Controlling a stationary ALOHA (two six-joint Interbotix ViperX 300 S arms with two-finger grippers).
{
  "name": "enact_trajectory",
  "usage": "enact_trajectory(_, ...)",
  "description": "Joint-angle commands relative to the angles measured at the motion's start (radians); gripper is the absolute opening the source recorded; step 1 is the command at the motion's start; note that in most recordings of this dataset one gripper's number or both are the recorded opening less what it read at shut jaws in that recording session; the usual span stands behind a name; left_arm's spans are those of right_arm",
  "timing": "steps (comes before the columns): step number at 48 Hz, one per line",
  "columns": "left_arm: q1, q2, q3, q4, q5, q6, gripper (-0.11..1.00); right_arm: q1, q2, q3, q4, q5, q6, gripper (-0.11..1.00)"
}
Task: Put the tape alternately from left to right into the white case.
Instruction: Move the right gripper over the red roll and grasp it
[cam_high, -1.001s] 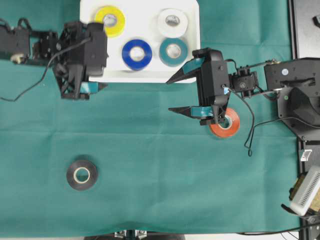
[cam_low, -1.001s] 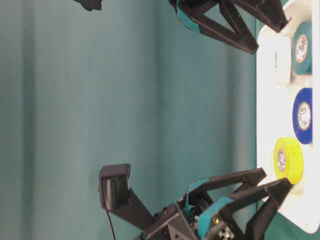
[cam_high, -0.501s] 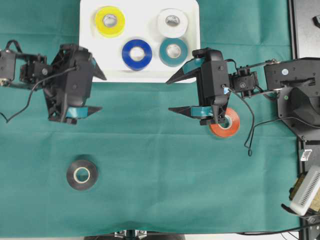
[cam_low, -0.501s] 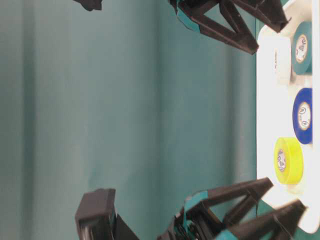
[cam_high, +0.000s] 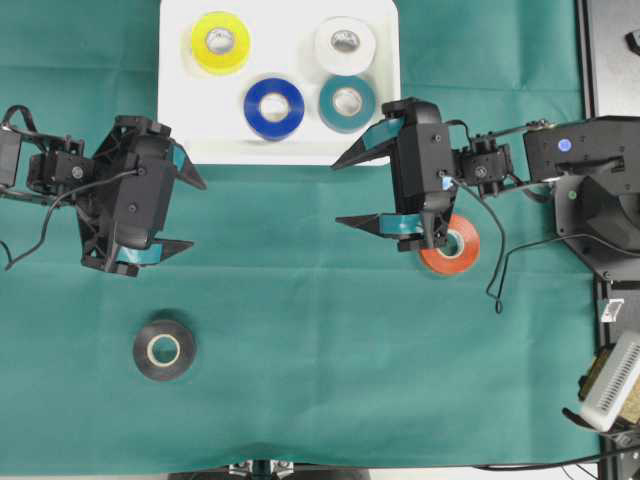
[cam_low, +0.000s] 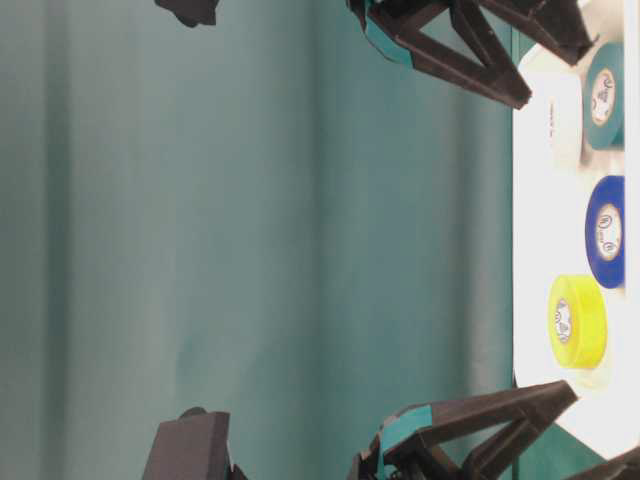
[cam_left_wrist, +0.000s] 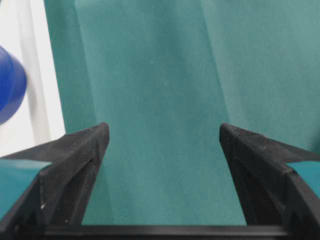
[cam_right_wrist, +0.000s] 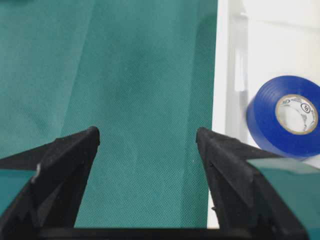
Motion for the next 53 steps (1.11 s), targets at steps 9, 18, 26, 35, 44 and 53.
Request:
enact_trajectory(9, -0.003, -0.023, -0.008, -0.002, -0.008, -0.002, 0.69, 0.003, -0.008, -0.020, 0.003, -0.011, 0.003, 0.81)
enact_trajectory(18, -0.003, -0.023, -0.008, -0.002, -0.008, -0.003, 0.69, 0.028, -0.018, -0.014, 0.003, -0.002, 0.003, 0.81)
enact_trajectory(26, -0.003, -0.021, -0.008, -0.002, -0.008, -0.005, 0.69, 0.055, -0.049, 0.006, 0.002, 0.032, 0.037, 0.81)
enact_trajectory(35, -0.003, -0.020, -0.006, -0.002, -0.008, -0.005, 0.69, 0.078, -0.095, 0.044, 0.003, 0.104, 0.115, 0.81)
enact_trajectory(44, -0.003, -0.020, -0.008, -0.002, -0.008, -0.003, 0.69, 0.103, -0.153, 0.101, 0.003, 0.123, 0.156, 0.81)
enact_trajectory(53, -0.003, -0.021, -0.008, -0.002, -0.008, -0.003, 0.69, 0.118, -0.209, 0.156, 0.003, 0.126, 0.167, 0.81)
